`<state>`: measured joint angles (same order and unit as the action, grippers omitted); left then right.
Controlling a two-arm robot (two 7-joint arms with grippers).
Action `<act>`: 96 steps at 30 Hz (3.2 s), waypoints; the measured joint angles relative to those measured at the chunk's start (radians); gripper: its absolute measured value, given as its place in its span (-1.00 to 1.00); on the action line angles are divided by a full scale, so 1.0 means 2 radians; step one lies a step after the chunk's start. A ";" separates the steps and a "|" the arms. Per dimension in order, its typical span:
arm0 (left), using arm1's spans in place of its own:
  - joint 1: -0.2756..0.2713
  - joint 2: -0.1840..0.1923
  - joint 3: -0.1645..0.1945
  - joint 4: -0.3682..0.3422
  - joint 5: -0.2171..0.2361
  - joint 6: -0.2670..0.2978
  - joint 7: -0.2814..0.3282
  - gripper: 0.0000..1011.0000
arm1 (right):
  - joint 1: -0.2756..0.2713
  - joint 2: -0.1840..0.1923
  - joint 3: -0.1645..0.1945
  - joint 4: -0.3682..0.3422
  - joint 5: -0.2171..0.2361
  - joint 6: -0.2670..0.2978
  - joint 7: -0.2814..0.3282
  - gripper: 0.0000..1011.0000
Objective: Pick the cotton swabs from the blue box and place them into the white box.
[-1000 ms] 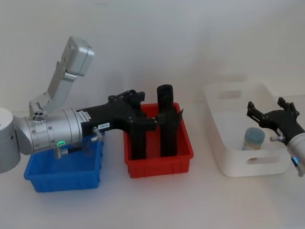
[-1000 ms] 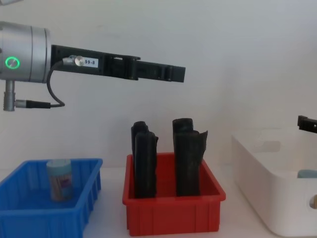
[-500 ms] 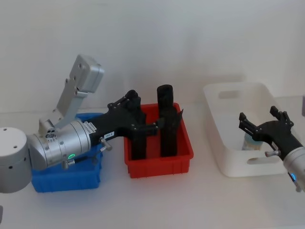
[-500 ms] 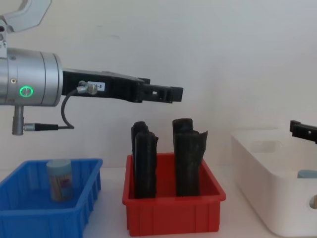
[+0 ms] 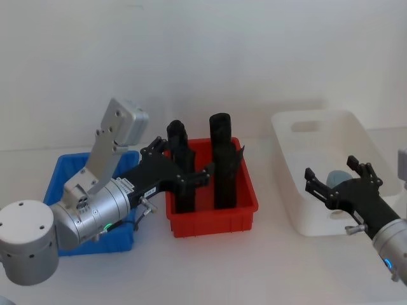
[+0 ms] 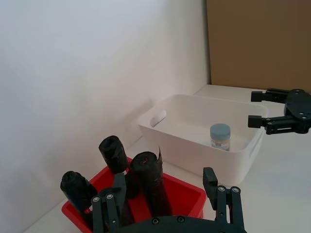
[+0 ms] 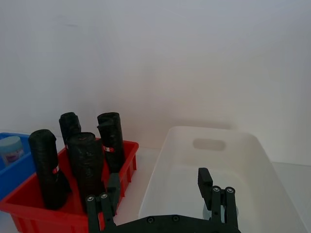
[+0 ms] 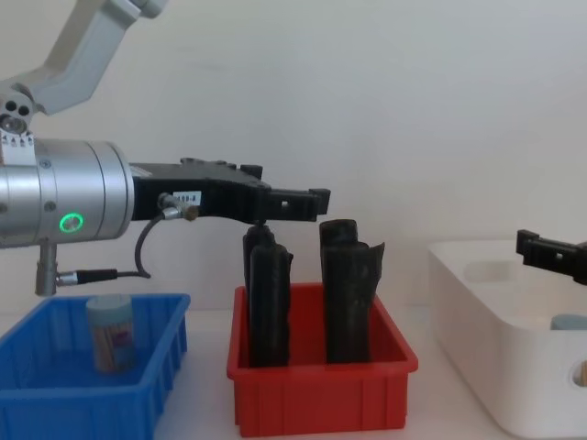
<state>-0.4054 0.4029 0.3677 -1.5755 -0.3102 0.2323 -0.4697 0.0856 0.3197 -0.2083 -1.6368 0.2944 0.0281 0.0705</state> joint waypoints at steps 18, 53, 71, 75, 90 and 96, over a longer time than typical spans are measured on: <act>0.044 -0.006 0.023 -0.013 0.029 -0.057 0.119 0.99 | -0.050 0.009 -0.009 -0.064 -0.003 0.003 -0.002 0.98; 0.084 -0.010 0.043 -0.026 0.055 -0.109 0.230 0.99 | -0.050 0.009 -0.009 -0.065 -0.004 0.003 -0.002 0.98; 0.084 -0.010 0.043 -0.025 0.055 -0.109 0.229 0.99 | -0.019 -0.004 -0.014 -0.028 -0.032 0.007 0.032 0.98; 0.084 -0.010 0.043 -0.025 0.055 -0.109 0.229 0.99 | 0.003 -0.014 -0.018 0.001 -0.048 0.007 0.053 0.98; 0.084 -0.010 0.043 -0.025 0.055 -0.109 0.229 0.99 | 0.099 -0.055 -0.030 0.132 -0.092 -0.022 0.119 0.98; 0.084 -0.010 0.043 -0.025 0.055 -0.109 0.229 0.99 | 0.142 -0.073 -0.034 0.193 -0.103 -0.040 0.144 0.98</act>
<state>-0.2372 0.3821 0.4542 -1.6262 -0.2003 0.0139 -0.0110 0.3697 0.1732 -0.2760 -1.2513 0.0892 -0.0526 0.3593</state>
